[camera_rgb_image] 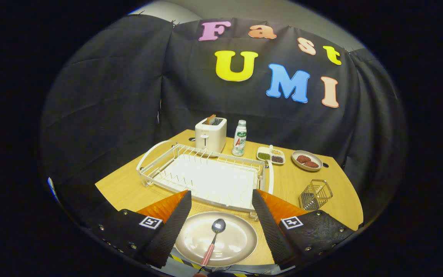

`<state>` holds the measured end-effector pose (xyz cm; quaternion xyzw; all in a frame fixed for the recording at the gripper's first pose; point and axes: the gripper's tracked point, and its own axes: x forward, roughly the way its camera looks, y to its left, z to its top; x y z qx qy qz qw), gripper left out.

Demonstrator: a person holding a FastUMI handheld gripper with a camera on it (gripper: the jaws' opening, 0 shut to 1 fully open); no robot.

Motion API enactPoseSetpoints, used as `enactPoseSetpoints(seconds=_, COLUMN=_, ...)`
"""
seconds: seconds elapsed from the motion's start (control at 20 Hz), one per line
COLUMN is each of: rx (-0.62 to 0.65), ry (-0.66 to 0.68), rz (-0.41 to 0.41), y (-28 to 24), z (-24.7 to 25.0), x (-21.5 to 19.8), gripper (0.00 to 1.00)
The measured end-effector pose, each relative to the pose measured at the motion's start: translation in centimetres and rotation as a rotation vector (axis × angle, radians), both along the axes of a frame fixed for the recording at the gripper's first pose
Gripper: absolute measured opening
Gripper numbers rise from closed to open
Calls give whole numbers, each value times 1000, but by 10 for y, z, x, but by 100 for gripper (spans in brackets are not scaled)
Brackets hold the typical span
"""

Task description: Take the plate from the dish rack, then take the spoon from the basket and place it into the plate.

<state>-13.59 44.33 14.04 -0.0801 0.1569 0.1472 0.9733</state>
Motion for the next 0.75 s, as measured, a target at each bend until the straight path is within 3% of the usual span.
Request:
enactPoseSetpoints(seconds=0.35, rx=28, ry=-268, rz=-66, y=-42, z=124, x=40, gripper=96)
enactPoseSetpoints(seconds=0.75, rx=127, ry=-553, rz=-162, y=-125, z=216, x=79, gripper=96)
